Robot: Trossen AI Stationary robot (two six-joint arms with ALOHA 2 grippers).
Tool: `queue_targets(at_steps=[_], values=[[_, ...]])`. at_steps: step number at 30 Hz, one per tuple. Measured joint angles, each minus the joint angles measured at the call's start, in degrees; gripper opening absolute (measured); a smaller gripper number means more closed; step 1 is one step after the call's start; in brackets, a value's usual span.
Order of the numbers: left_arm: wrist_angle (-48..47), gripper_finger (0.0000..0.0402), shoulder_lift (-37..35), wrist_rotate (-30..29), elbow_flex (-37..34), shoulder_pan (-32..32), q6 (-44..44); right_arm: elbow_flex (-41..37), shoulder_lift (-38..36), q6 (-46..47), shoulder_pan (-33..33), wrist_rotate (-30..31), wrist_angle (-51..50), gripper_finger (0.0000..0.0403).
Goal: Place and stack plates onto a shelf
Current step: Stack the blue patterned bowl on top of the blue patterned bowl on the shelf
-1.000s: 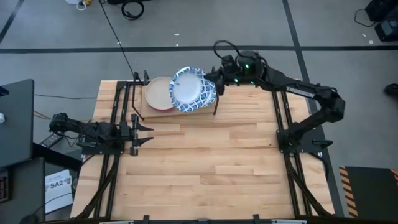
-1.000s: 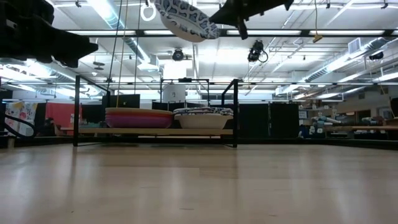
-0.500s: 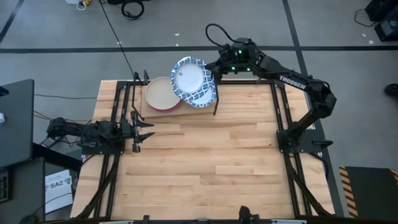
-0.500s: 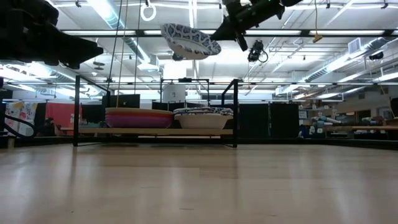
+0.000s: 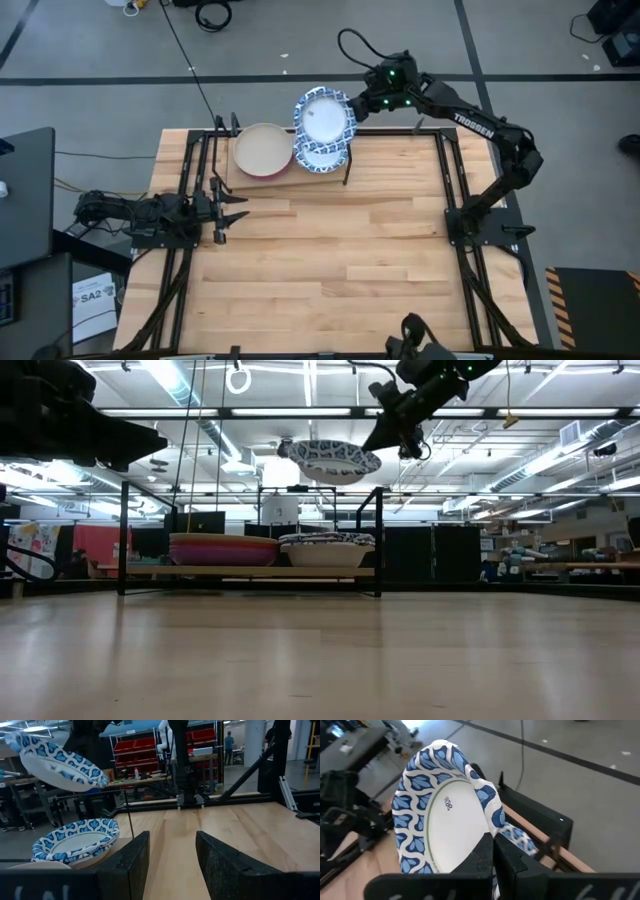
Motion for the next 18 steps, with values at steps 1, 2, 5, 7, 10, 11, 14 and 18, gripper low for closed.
queue_targets(at_steps=[1,2,5,7,10,11,14,18], values=[[0.0,0.0167,0.0,0.0,0.0,0.0,0.0,0.0,0.0,0.0,-0.4,0.1,-0.4,0.0007],[0.0,0.0167,0.0,0.0,0.0,0.0,0.0,0.0,0.0,0.0,-0.7,0.4,-0.8,0.0007],[0.0,0.0167,0.0,0.0,0.0,0.0,-0.3,0.0,0.0,0.0,-1.4,0.9,-2.1,0.0007],[0.0,0.0167,0.0,0.1,0.0,0.0,-0.3,0.0,0.0,0.0,-1.6,0.9,-2.9,0.0007],[-0.1,0.0167,0.0,0.1,0.0,0.0,-0.3,0.0,0.0,0.7,-1.8,0.9,-3.1,0.0007],[-0.1,0.0167,0.0,0.1,0.0,0.0,-0.3,0.0,0.0,1.8,-1.6,0.9,-2.9,0.0007],[-0.1,0.0167,0.0,0.1,0.0,0.0,-0.3,0.0,0.0,4.7,-0.7,1.1,-1.2,0.0007],[-0.1,0.0167,0.0,0.1,0.0,0.0,-0.3,0.0,0.1,4.9,1.6,1.9,0.2,0.0007]])
